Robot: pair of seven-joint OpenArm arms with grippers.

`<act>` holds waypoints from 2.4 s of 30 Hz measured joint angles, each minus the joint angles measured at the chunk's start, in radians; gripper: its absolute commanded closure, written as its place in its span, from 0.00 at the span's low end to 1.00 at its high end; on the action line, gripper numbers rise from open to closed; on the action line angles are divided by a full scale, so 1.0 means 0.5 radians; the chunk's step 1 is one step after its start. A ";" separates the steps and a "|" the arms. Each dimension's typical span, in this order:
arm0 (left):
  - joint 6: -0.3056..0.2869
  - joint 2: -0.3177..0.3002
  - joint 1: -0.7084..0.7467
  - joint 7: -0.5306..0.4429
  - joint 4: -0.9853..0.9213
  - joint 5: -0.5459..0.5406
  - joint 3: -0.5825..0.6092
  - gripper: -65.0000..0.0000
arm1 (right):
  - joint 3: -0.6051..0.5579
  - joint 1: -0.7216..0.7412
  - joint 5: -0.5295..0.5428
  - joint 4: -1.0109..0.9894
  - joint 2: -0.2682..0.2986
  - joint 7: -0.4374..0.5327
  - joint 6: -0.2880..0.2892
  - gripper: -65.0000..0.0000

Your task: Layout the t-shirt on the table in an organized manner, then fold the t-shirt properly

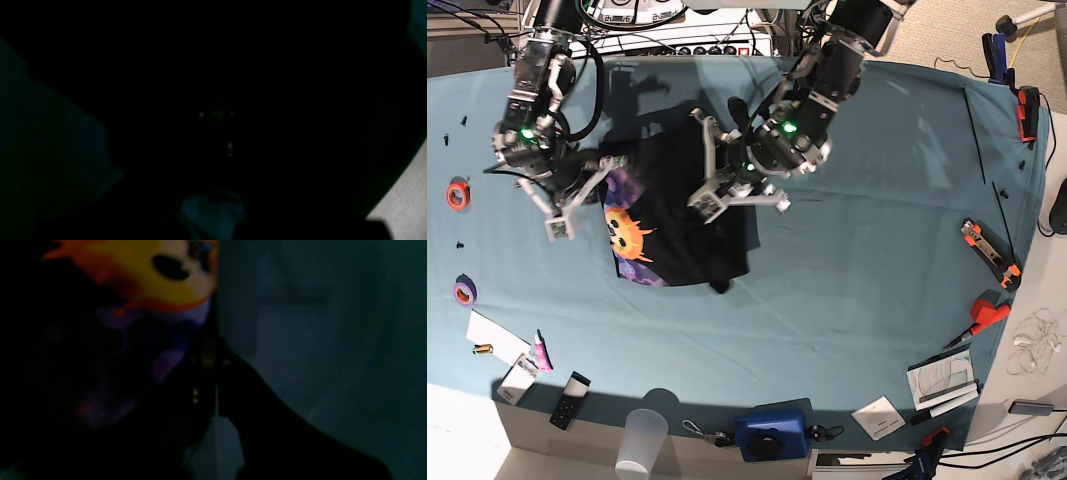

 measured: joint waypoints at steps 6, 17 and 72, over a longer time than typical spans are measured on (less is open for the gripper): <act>0.036 0.001 0.042 0.069 0.012 0.046 0.000 1.00 | 0.006 -0.116 0.047 -0.137 0.000 0.157 0.021 0.98; 0.156 -0.012 0.196 0.159 0.301 0.079 -0.002 1.00 | 0.018 -0.123 0.318 -0.152 0.079 -0.009 0.082 0.98; 0.533 -0.195 0.309 0.297 0.981 0.728 -0.057 1.00 | 0.485 0.098 0.764 0.248 0.216 -0.218 0.095 1.00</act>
